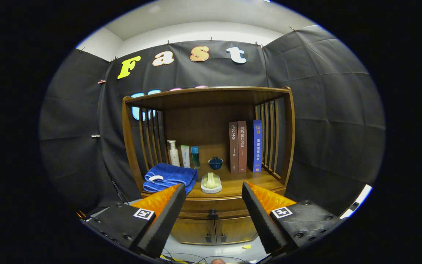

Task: Pull open the drawer, take out the items inside it, and place them on the countertop above the cabinet.

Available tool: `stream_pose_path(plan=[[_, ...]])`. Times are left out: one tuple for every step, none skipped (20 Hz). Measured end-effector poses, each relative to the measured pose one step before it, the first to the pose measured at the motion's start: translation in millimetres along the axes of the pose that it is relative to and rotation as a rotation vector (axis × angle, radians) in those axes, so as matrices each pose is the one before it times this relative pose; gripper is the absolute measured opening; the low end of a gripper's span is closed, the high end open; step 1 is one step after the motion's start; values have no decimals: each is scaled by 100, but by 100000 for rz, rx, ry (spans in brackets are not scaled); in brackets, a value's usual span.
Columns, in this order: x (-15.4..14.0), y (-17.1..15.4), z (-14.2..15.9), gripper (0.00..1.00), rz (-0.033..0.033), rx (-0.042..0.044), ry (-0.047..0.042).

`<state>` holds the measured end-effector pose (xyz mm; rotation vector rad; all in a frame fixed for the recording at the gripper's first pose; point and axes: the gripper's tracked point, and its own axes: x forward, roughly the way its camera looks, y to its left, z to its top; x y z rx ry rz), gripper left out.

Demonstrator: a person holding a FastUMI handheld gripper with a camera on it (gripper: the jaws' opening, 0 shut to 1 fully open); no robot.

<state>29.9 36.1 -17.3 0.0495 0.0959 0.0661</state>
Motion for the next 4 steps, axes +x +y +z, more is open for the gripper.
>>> stream_pose_path(plan=[[48, 66, -19, 100, 89, -51, 156], [6, -13, -11, 100, 36, -64, 103], [-34, 13, 30, 100, 21, -1, -139], [44, 18, 71, 100, -62, -2, -209]])
